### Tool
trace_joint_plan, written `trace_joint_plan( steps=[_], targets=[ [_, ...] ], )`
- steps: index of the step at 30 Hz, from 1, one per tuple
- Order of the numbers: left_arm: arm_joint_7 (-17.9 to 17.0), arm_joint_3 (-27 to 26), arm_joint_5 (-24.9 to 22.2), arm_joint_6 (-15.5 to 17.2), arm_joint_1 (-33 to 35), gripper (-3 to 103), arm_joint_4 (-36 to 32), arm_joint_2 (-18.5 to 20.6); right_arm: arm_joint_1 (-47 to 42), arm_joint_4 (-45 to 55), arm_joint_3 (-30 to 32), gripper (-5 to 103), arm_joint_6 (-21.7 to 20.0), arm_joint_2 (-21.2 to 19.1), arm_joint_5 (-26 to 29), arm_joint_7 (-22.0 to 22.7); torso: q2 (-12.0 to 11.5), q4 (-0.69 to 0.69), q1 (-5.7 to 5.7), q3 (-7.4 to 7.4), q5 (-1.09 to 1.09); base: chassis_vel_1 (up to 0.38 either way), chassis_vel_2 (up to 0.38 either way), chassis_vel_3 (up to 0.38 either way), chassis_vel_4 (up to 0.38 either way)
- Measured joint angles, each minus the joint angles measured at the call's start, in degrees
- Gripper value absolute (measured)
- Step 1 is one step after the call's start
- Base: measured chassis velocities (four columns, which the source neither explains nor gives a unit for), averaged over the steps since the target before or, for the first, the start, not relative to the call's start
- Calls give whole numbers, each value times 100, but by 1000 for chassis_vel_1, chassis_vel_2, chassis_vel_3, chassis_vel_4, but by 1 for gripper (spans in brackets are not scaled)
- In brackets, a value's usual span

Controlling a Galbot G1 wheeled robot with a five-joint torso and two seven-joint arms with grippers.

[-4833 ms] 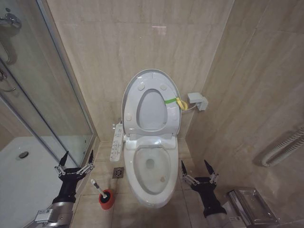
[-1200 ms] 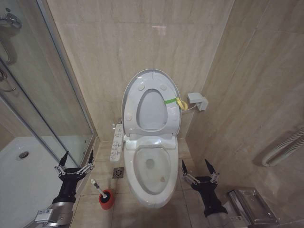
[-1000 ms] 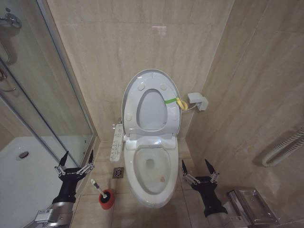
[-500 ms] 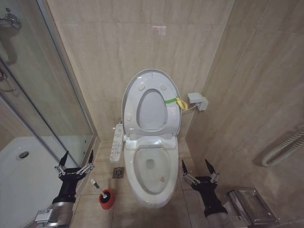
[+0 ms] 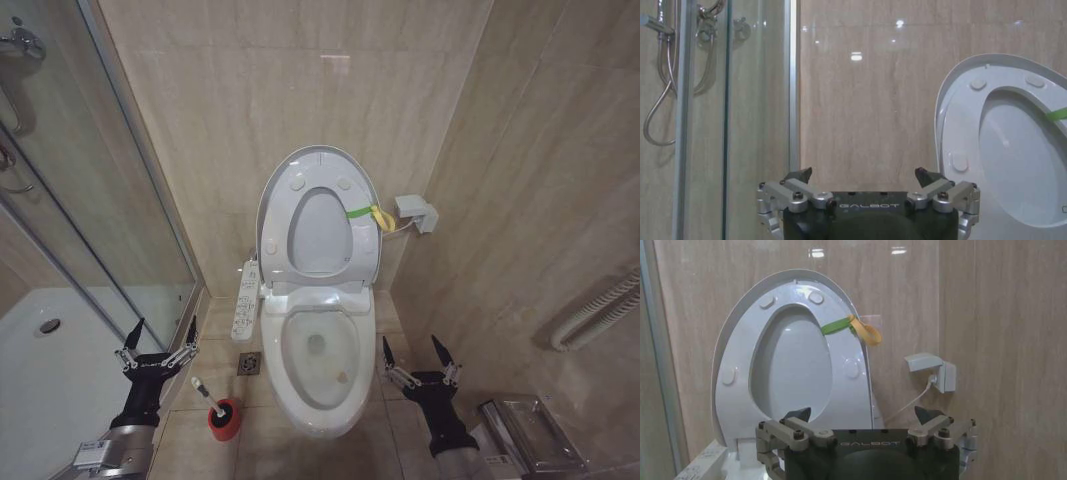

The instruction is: Open the toilet lid, clean the toilet bowl with a toilet brush, close the toilet lid, and flush.

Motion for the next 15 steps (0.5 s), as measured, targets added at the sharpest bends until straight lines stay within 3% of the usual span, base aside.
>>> trace_joint_plan(
  steps=[15],
  targets=[
    [10, 0, 0, 77, 2, 100, -10, -13, 0, 0, 0, 100, 0, 0, 0, 0, 0, 0, 0, 0, 0, 0, 0, 0, 0]
  ],
)
